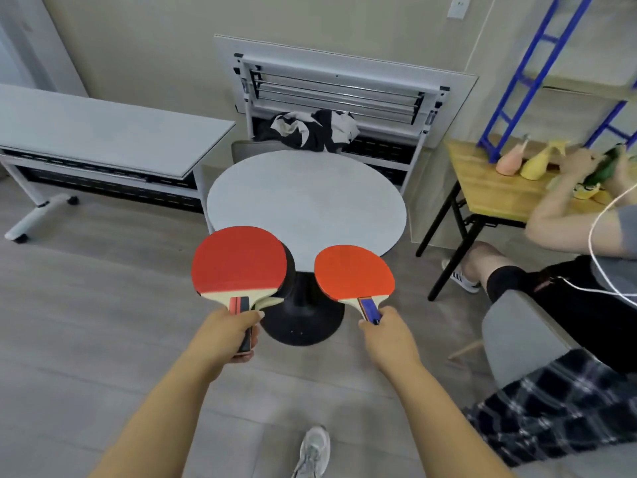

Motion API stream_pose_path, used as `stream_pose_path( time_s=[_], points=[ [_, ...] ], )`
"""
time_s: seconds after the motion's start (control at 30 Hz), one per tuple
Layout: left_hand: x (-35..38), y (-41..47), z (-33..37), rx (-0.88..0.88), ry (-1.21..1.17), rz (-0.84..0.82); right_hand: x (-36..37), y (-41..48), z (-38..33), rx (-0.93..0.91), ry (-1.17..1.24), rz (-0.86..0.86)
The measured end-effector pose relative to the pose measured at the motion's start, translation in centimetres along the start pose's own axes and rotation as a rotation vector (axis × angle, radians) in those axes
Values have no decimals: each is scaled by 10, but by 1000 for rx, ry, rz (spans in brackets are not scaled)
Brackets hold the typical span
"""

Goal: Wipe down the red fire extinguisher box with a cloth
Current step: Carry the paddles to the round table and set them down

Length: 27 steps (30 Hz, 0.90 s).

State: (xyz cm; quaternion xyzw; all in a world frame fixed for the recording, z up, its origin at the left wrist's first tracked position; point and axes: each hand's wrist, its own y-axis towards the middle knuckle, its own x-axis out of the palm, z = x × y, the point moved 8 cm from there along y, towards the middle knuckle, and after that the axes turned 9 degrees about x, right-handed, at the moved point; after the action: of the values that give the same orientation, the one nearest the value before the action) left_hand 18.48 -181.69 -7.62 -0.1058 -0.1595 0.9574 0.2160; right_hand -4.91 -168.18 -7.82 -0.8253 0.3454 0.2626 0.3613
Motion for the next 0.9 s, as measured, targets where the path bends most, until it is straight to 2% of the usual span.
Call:
stream_pose_path(
  time_s=[0.37, 0.6, 0.9],
  points=[
    [42, 186, 43, -106, 32, -18, 4, 186, -77, 94, -93, -73],
    [47, 270, 39, -212, 5, -43, 29, 262, -109, 156, -91, -103],
    [29, 399, 59, -252, 78, -137, 57, 341, -169, 236, -93, -76]
  ],
)
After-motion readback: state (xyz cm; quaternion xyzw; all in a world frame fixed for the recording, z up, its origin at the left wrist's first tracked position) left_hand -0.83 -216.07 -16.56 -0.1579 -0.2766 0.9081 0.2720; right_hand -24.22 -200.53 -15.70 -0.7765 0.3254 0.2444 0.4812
